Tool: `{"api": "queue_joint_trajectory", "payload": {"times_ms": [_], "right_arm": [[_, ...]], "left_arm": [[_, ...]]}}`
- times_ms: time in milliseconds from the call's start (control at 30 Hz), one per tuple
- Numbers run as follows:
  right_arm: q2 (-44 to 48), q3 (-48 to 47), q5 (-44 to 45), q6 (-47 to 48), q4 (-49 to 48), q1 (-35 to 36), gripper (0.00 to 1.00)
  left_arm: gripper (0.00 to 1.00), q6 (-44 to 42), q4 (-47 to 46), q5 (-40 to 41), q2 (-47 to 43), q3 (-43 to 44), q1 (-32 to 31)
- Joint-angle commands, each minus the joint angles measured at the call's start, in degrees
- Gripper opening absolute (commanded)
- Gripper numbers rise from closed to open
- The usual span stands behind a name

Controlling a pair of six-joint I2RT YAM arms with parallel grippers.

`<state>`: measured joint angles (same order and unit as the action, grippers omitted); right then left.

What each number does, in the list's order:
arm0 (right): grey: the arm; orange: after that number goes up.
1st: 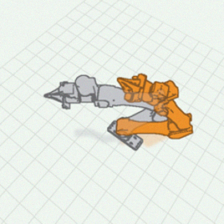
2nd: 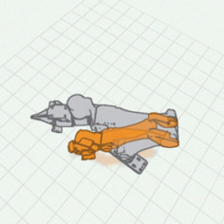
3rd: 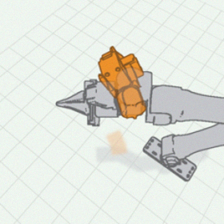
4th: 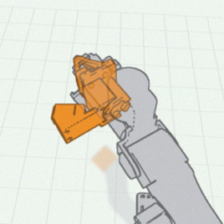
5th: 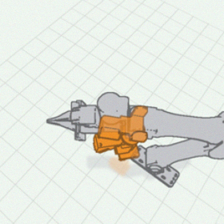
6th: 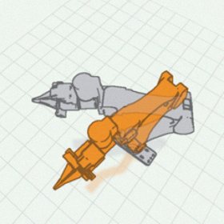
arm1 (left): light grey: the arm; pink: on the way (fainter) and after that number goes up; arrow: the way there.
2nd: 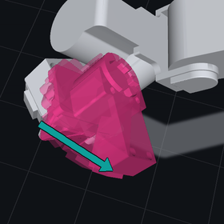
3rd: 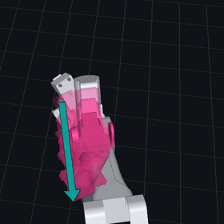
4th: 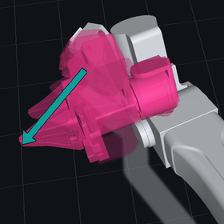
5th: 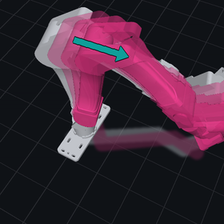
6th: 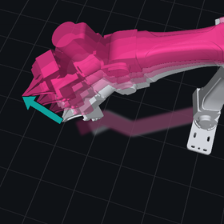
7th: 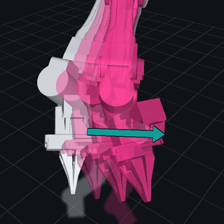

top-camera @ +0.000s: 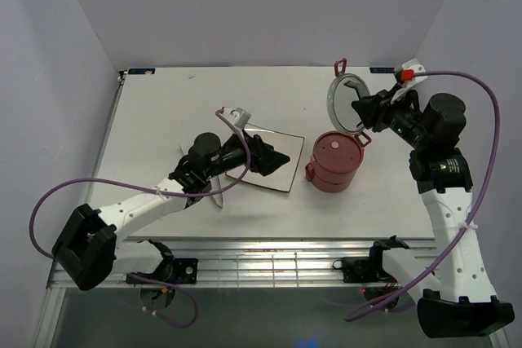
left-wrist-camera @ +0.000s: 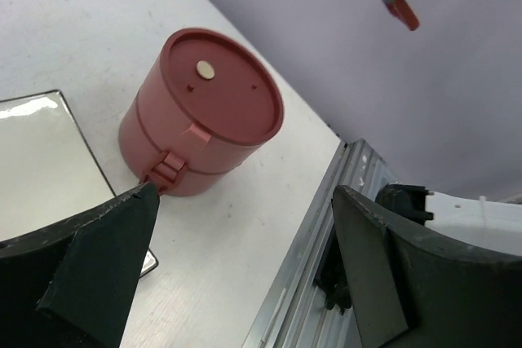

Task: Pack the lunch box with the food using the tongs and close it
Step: Close the box lid on the packing box.

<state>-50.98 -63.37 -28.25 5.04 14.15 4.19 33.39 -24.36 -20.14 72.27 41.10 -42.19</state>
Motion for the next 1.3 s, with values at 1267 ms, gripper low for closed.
{"api": "queue_joint_trajectory", "payload": {"times_ms": [1267], "right_arm": [[-38.4,-34.89,70.01,-79.66,60.73,34.32,0.08]], "left_arm": [[0.91,9.5,27.0,33.32,-21.47,-8.23,-1.57]]}}
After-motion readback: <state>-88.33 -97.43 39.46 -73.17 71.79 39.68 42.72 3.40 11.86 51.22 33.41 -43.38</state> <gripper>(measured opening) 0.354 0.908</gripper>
